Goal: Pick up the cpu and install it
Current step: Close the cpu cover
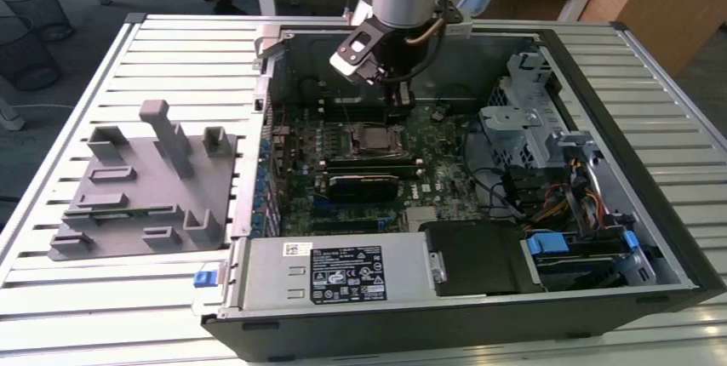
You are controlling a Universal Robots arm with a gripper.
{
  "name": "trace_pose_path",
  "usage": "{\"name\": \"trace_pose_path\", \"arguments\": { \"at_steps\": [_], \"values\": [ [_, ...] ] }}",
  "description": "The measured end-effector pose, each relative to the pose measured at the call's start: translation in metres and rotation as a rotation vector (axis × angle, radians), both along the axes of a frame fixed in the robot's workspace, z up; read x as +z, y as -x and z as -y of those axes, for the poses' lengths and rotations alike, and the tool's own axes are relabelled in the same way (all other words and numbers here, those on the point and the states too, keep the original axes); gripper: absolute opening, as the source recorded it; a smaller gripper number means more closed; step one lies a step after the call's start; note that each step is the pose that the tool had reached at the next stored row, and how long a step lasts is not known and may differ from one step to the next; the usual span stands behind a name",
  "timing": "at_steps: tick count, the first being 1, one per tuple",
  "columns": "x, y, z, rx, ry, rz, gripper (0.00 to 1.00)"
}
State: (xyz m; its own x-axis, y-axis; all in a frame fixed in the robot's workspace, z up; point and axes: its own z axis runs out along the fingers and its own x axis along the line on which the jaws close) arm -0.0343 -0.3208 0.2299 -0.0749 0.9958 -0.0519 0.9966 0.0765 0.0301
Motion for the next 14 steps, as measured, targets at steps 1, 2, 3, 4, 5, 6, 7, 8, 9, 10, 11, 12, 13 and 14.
{"name": "trace_pose_path", "arguments": {
  "at_steps": [1, 2, 3, 4, 5, 6, 7, 8, 9, 10, 11, 12, 13, 14],
  "values": [
    [-0.0010, 0.002, 0.0000, 0.000, 0.0003, 0.0000, 0.11],
    [-0.0020, 0.004, 0.0001, 0.000, 0.0008, -0.0002, 0.11],
    [-0.0032, 0.006, 0.0001, 0.000, 0.0010, -0.0002, 0.11],
    [-0.0043, 0.009, 0.0000, 0.000, 0.0008, -0.0001, 0.11],
    [-0.0051, 0.013, 0.0001, 0.000, 0.0010, -0.0003, 0.11],
    [-0.0060, 0.015, 0.0001, 0.000, 0.0009, -0.0003, 0.11],
    [-0.0068, 0.017, 0.0000, 0.000, 0.0007, 0.0000, 0.11],
    [-0.0075, 0.018, 0.0000, 0.000, 0.0008, -0.0001, 0.11],
    [-0.0080, 0.020, 0.0001, 0.000, 0.0009, -0.0002, 0.11],
    [-0.0085, 0.023, 0.0001, 0.000, 0.0009, -0.0002, 0.11],
    [-0.0091, 0.026, 0.0001, 0.000, 0.0008, -0.0002, 0.11],
    [-0.0096, 0.028, 0.0000, 0.000, 0.0009, -0.0001, 0.11],
    [-0.0103, 0.030, 0.0000, 0.000, 0.0009, -0.0002, 0.11],
    [-0.0109, 0.032, 0.0000, 0.000, 0.0008, -0.0001, 0.11]
  ]
}}
